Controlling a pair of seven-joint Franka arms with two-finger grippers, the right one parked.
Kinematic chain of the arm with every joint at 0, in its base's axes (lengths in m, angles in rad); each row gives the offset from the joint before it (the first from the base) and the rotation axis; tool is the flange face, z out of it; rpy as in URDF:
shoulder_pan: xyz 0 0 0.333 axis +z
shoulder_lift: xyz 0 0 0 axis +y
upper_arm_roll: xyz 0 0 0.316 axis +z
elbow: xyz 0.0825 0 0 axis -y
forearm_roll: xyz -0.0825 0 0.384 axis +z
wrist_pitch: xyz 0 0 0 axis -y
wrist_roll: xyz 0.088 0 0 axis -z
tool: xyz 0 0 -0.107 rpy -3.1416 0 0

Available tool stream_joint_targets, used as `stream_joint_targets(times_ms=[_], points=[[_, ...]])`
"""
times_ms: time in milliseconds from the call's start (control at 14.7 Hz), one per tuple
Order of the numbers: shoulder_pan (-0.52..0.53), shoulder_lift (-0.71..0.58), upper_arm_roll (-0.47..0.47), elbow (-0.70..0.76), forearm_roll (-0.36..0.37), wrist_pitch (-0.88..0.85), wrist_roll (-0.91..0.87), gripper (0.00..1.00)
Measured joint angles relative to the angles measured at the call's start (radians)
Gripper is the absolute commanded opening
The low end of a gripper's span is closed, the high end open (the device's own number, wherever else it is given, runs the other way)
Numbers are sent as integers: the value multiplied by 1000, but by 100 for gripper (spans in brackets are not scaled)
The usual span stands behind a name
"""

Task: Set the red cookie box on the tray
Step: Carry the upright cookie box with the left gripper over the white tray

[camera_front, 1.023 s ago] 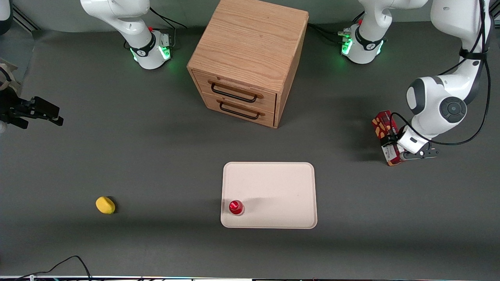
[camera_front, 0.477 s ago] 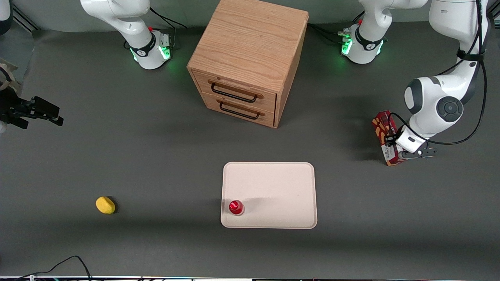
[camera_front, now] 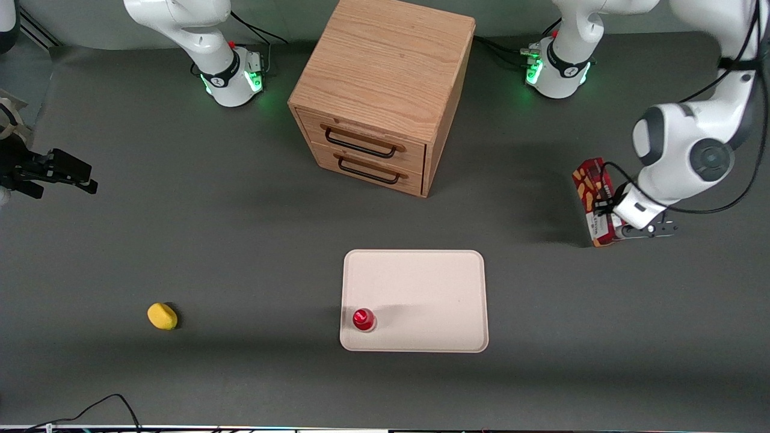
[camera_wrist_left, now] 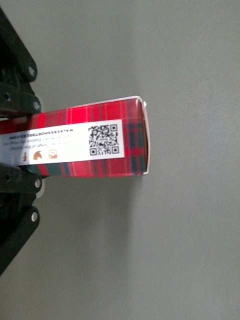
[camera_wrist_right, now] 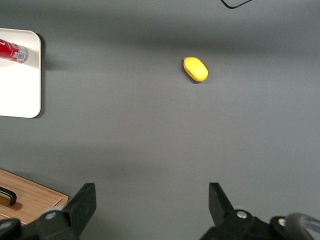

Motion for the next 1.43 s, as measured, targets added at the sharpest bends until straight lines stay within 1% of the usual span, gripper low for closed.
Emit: stream_joint_targets(times_ms=[205,409,545,682,750,886,1023,1159,1227,1295,1432], points=[[-3,-71,0,247,4,-353,2,0],[-11,-78,-5,489,14,-636,5,0],[-19,-74,-23,629,15,-769,5,0],[-26,-67,-57,718,11,-831,-4,0],[-29,-57,-79,737,6,-835,-27,0],[-33,-4,-149,760,-33,-824,-148,0],[-37,102,-252,815,-51,-760,-331,0],[-48,242,-354,885,-52,-645,-537,0],[-60,315,-390,915,-51,-573,-624,0],[-77,381,-407,940,-48,-509,-686,0],[-107,487,-414,976,-31,-410,-764,0]])
